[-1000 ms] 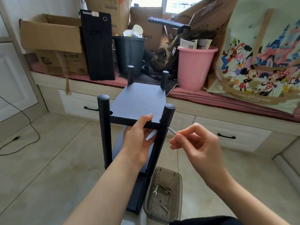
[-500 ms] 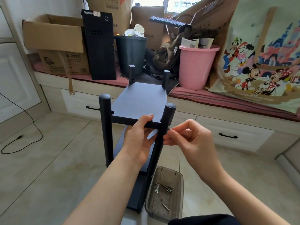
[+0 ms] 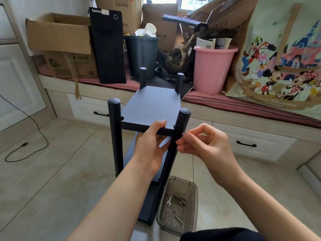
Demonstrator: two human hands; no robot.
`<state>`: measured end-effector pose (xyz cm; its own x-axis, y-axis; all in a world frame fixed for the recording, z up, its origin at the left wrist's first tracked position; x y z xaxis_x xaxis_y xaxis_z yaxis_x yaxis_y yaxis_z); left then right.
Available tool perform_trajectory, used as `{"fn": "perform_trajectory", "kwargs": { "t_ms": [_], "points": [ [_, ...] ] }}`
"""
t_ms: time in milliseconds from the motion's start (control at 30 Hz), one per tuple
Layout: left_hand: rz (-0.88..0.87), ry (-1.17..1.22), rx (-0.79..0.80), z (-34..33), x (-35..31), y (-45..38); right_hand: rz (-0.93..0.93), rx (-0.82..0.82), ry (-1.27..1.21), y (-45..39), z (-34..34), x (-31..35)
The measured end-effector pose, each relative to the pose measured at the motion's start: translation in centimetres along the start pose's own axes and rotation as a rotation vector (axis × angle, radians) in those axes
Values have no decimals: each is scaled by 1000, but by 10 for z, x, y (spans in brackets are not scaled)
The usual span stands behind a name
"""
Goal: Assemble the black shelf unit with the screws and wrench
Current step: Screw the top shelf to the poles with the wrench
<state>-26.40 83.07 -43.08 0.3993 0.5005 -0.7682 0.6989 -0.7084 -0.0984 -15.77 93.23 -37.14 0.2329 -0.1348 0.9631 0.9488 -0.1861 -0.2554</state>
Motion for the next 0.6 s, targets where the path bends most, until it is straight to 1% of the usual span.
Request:
{"fn": "perform_trajectory", "kwargs": {
  "t_ms": [200,367,433,600],
  "points": [
    [0,-4,1,0,-1,0,12,-13,61,-3,-1,2],
    [-8,10,-17,0,1,-1,-41,-61,21,-2,5,-3],
    [-13,12,-12,0,1,-1,-25,-79,95,-2,7,0],
    [-1,15,23,-2,3,-2,60,-102,456,0,4,13]
  ]
}}
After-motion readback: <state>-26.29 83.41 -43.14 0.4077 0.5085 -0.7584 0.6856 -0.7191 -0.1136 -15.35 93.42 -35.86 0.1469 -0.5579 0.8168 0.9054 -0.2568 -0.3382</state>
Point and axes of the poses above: each hand's wrist, its own y-axis away from the middle knuckle, its own z-axis out of the back of the hand, x = y × z, the point moved 8 cm from there along -y, towards the middle knuckle, and after that the axes turned 15 degrees about x, right-handed, at the moved point
